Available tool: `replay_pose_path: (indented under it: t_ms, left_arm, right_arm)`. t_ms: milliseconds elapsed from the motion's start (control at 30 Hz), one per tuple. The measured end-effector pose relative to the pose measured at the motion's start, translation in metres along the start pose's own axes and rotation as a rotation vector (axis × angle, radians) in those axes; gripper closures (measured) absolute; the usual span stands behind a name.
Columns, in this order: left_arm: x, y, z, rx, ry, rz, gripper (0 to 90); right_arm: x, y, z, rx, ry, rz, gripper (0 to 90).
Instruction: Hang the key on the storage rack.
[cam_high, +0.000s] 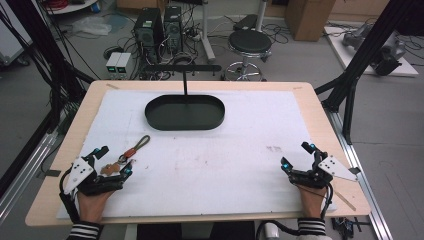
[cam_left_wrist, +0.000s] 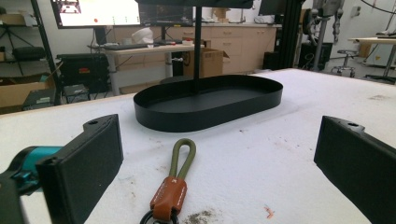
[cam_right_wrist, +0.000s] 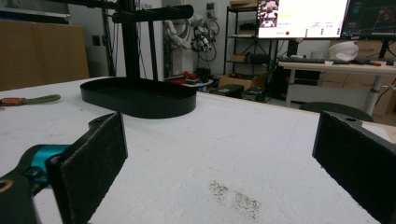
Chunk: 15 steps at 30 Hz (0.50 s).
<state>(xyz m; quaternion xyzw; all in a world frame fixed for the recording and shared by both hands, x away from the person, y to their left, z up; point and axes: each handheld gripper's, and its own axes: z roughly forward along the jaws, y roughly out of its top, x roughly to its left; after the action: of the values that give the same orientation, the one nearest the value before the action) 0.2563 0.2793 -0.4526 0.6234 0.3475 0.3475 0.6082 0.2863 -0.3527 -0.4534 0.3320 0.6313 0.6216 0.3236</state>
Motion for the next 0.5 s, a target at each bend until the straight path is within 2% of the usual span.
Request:
replay_pose_path:
  t_ms: [267,500]
  left_arm:
    - [-0.0014,-0.0001,-0.0005,-0.005,0.0,0.012,1.7]
    - [-0.0003,-0.0001,-0.0004,-0.006,-0.001,0.001,1.7]
  right_arm:
    - [0.0001,0.0001,0.0,-0.001,0.001,0.0,2.2]
    - [0.0,0.0,-0.0002,-0.001,0.0,0.0,2.2]
